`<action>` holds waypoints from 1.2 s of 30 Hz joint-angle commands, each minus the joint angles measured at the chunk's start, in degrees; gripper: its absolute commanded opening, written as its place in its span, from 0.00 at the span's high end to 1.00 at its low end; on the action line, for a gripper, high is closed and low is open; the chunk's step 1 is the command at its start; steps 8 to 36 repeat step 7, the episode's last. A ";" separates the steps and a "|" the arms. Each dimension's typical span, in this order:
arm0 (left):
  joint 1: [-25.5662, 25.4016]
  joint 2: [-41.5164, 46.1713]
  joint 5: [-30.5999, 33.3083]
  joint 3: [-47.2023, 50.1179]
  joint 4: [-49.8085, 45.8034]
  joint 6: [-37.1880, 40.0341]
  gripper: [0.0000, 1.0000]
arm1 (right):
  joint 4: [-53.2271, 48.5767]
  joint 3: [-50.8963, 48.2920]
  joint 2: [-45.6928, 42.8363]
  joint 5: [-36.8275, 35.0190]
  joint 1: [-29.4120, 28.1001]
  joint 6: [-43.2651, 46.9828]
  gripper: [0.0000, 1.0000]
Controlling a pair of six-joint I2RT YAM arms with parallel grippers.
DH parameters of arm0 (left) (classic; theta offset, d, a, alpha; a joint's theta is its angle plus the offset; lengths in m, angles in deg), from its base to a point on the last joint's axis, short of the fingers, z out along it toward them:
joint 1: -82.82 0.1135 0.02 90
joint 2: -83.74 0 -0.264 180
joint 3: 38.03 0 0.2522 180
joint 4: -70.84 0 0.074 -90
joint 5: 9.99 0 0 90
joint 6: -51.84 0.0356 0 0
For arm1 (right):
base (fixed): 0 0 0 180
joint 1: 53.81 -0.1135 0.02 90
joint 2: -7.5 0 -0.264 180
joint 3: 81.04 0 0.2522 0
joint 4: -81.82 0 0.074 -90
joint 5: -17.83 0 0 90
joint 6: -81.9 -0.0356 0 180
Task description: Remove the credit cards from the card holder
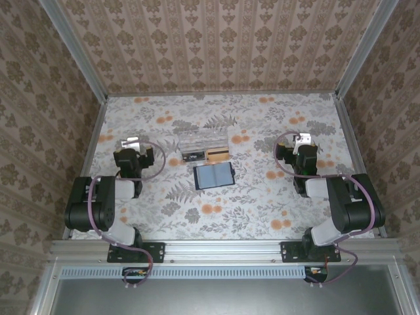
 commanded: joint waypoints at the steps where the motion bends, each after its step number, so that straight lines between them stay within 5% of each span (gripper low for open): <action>1: 0.08 0.10 -1.14 -0.02 2.45 1.10 0.00 | 2.28 -0.11 0.34 1.26 0.15 0.48 0.00; 36: 0.07 0.12 -1.25 -0.05 2.50 1.18 0.00 | 2.29 -0.11 0.36 1.28 0.15 0.47 0.00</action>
